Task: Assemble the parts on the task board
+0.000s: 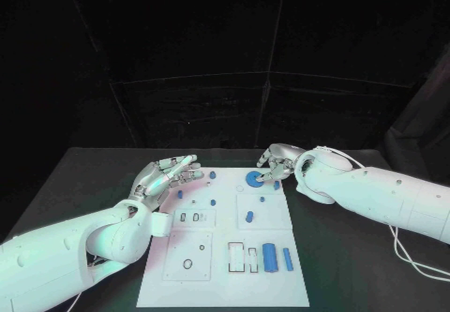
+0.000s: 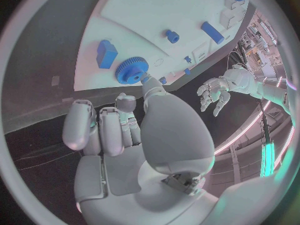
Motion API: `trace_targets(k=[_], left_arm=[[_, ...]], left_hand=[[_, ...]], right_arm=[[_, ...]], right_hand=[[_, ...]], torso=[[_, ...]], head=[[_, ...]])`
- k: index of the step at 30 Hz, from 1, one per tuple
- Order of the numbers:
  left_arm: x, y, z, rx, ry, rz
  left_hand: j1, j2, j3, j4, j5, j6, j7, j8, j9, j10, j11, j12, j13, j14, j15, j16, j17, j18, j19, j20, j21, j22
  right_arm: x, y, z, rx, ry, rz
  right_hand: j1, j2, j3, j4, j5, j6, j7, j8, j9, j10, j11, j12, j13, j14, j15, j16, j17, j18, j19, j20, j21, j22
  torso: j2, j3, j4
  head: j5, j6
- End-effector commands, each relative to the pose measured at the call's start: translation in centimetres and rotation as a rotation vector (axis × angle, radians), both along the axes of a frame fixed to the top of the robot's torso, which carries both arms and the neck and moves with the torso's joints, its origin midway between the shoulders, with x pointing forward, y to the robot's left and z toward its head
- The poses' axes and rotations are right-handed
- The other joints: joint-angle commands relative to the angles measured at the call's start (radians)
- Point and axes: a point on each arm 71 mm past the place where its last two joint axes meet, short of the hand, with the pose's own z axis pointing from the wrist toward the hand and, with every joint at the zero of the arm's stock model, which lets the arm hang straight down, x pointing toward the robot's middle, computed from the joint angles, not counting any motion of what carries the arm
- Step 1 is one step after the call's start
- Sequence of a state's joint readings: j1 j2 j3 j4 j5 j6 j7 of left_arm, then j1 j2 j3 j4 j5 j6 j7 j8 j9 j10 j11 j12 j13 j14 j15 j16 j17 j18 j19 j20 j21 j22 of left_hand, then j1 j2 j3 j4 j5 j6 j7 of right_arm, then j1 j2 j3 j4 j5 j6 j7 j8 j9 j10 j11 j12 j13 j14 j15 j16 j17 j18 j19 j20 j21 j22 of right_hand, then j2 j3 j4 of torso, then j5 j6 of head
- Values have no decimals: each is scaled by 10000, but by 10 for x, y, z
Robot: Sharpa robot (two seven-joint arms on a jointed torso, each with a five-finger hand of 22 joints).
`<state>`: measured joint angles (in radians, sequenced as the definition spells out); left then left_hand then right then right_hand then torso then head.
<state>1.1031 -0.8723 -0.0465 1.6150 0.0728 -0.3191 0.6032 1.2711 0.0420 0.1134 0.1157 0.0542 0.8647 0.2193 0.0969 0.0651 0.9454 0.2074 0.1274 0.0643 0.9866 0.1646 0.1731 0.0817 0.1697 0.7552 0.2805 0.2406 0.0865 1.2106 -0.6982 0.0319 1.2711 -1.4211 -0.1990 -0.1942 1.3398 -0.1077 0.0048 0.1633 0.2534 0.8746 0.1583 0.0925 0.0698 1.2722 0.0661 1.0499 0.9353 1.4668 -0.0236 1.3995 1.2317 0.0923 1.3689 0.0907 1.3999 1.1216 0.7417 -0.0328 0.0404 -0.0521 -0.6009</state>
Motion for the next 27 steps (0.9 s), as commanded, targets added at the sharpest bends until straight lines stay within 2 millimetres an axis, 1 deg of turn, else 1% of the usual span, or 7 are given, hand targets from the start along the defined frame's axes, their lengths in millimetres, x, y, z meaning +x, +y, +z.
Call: trace_targets(k=[1,7,17,20,22,25,27], left_arm=[[0,-2,1,-98,-23,-186],[0,-2,0,-85,0,-195],[0,-2,-1,-73,17,-197],[1,-2,-1,-66,18,-188],[1,-1,-2,-62,22,-185],[1,-1,-2,-52,27,-173],[1,-1,-2,-45,27,-160]], left_hand=[[-54,69,-31,-7,-24,-28,470,-35,-10,16,26,-40,-16,81,21,-42,-12,140,100,-4,-29,-10],[-49,70,-28,-16,-24,-29,470,-39,-10,17,25,-43,-16,84,21,-45,-13,140,103,-4,-32,-13],[-49,70,-28,-16,-24,-29,470,-39,-10,17,25,-43,-16,84,21,-45,-13,140,103,-4,-32,-13],[-49,70,-28,-16,-24,-29,470,-39,-10,17,25,-43,-16,84,21,-45,-13,140,103,-4,-32,-13],[-49,70,-28,-16,-24,-29,470,-39,-10,17,25,-43,-16,84,21,-45,-13,140,103,-4,-32,-13],[-49,70,-28,-16,-24,-29,470,-39,-10,17,25,-43,-16,84,21,-45,-13,140,103,-4,-32,-13],[-49,70,-28,-16,-24,-29,470,-39,-10,17,25,-43,-16,84,21,-45,-13,140,103,-4,-32,-13]], right_arm=[[1,3,-3,-361,450,2],[1,13,-4,-756,390,306],[2,18,-8,-1406,588,441],[2,19,-8,-1536,646,469],[2,20,-9,-1580,670,468],[2,19,-9,-1609,664,444],[2,19,-9,-1633,601,470]], right_hand=[[97,38,-13,48,10,-60,-5,82,-1,103,-6,201,236,501,88,83,65,-72,50,-1,81,58],[157,55,-6,47,-71,-62,2,134,3,264,3,660,781,511,101,175,218,-85,60,17,148,159],[236,132,49,8,-133,-43,3,196,9,559,9,1291,1533,528,113,283,412,-109,91,32,230,312],[259,188,80,-9,-147,1,-5,239,17,580,5,1379,1641,527,113,299,436,-113,91,36,250,342],[268,210,93,-16,-150,24,-10,258,21,578,2,1398,1666,525,112,302,442,-114,91,36,256,353],[310,280,146,-46,-183,62,-17,293,24,574,-4,1443,1733,522,108,312,461,-118,91,35,271,379],[397,430,284,-114,-347,183,-40,383,38,568,-28,1501,1828,517,92,321,479,-121,84,27,292,409]], torso=[[4,-18,19],[-1,-16,3],[0,-22,2],[4,-13,-1],[5,-13,-1],[-6,-21,2],[-1,-22,-5]], head=[[15,-26],[32,-61],[-22,-36],[-7,-50],[-21,-37],[-35,-73],[-32,-77]])
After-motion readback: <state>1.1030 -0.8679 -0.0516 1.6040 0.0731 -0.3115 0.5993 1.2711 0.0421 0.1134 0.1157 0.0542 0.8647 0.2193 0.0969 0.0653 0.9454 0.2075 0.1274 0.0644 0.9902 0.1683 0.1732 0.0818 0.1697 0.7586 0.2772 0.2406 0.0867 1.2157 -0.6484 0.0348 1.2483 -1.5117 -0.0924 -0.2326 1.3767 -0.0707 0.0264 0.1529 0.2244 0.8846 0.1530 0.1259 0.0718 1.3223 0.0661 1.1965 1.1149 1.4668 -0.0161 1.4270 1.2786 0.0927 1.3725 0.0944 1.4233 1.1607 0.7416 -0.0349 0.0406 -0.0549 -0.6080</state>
